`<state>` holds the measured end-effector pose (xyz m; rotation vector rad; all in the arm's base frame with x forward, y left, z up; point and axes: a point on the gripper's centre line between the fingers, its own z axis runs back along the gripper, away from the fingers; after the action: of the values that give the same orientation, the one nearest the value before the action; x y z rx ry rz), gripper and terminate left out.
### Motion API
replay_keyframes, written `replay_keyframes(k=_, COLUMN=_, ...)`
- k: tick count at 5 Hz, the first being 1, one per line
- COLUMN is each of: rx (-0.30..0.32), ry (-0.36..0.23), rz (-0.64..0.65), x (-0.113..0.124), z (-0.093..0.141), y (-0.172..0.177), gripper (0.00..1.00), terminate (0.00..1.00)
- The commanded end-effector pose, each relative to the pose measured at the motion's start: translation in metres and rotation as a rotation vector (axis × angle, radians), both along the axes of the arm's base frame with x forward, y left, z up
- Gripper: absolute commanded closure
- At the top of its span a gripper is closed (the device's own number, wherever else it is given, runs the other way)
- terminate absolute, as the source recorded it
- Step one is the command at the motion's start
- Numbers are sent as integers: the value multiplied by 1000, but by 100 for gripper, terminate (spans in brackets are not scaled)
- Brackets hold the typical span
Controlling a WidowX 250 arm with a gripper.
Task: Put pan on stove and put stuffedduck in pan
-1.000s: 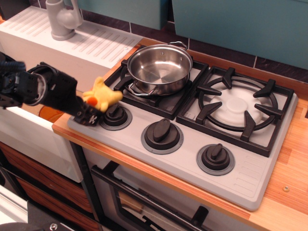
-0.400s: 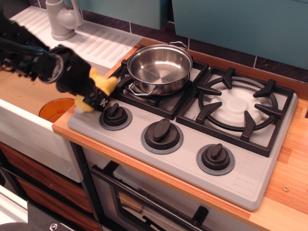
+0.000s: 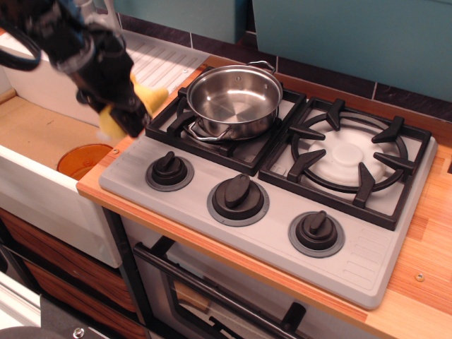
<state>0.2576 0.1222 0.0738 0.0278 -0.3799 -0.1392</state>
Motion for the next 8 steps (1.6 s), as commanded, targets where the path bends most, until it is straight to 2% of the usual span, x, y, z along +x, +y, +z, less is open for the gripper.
replay_keyframes(k=1, rx=88, ry=32, rz=-11, x=15, z=88, y=-5, gripper=100, terminate=0)
replay_keyframes(k=2, rx=72, ry=58, rz=-3, x=44, z=109, y=-22, gripper=100, terminate=0)
replay_keyframes(k=3, rx=68, ry=51, rz=-11, x=74, z=109, y=-31, gripper=100, terminate=0)
replay_keyframes(k=5, rx=46, ry=22, rz=-8, x=82, z=86, y=-51, gripper=100, terminate=0)
replay_keyframes(k=6, rx=38, ry=11, rz=-6, x=82, z=82, y=-58, gripper=0, terminate=0)
replay_keyframes(k=8, rx=41, ry=4, rz=-16, x=87, z=85, y=-57, gripper=0, terminate=0)
